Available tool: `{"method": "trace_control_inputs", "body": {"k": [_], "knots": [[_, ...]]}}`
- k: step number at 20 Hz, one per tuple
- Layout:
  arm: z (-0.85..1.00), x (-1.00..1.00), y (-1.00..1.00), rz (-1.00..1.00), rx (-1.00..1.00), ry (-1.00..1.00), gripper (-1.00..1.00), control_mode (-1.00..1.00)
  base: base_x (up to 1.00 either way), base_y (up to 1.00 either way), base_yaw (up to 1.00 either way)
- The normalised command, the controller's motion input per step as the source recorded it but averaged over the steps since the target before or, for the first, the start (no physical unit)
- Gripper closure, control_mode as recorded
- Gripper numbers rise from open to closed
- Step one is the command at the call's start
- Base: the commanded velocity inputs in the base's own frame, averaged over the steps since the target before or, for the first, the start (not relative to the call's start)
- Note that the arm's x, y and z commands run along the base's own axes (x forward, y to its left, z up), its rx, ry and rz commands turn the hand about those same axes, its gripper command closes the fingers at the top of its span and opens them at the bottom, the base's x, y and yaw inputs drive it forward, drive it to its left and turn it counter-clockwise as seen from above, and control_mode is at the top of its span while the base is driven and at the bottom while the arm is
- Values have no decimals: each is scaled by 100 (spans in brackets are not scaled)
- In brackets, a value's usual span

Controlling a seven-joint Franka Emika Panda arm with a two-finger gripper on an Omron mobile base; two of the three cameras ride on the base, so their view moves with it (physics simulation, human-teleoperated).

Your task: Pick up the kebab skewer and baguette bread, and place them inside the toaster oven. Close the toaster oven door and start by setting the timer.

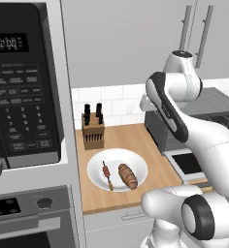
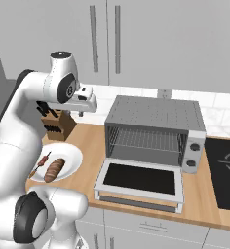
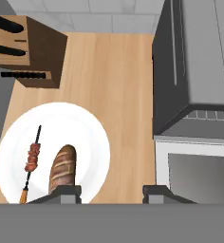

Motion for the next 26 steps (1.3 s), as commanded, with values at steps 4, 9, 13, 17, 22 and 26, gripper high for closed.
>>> {"method": "trace_control_inputs", "body": {"k": [4,9,13,17,22,26], "knots": [[-8,-24,-27,0,1,-1,-100,-100,0,0,0],[-27,-50,-58,0,1,-8,-100,-100,0,0,0],[-22,-15,-21,0,0,0,-100,-100,0,0,0],[-20,-8,-22,0,-1,0,-100,-100,0,0,0],[-16,-11,-50,4,0,-10,-100,-100,0,0,0],[-23,-52,-99,32,1,-36,-100,-100,0,0,0]]}}
